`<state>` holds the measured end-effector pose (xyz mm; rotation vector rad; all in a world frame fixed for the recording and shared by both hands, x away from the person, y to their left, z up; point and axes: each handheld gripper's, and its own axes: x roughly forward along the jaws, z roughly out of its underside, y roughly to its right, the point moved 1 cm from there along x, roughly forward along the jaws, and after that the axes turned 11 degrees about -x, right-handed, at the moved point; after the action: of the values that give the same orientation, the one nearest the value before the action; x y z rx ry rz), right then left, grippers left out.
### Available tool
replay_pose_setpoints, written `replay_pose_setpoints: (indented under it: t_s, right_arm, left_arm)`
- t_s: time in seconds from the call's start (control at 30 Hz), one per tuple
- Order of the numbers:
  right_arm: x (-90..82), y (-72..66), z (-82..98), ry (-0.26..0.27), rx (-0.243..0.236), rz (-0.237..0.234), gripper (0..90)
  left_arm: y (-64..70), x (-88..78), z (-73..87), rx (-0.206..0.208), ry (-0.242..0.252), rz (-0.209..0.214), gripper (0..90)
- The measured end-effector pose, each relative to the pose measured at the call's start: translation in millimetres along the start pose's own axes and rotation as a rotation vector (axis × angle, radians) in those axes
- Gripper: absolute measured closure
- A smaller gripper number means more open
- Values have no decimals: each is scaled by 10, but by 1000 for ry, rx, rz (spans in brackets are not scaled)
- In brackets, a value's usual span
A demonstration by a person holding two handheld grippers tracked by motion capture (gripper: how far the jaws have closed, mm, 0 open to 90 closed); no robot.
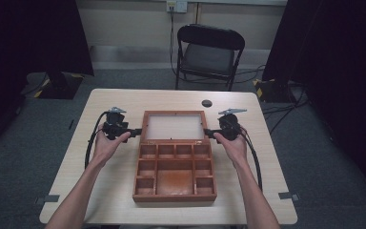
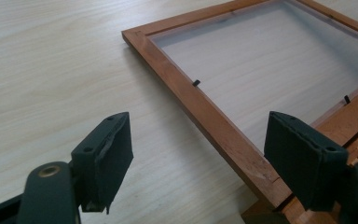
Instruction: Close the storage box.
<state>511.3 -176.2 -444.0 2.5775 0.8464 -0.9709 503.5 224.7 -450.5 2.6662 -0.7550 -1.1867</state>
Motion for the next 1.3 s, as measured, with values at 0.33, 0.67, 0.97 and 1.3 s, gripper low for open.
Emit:
replay_pose_setpoints:
  t_s: [0.33,0.67,0.97,1.3]
  right_arm:
    - [223,24,43,-16,43,-45,170]
    - [400,3,24,-45,43,-76,148]
    - [496,-66,-37,-61,85,-100,147]
    - [569,-77,-48,-68,144,-146,125]
  left_arm:
    - [40,201,56,-30,-27,35,220]
    - [5,306,73,-85,-47,44,212]
    - [64,374,59,-121,-66,73,220]
    - [133,446,50,-161,-92,106,209]
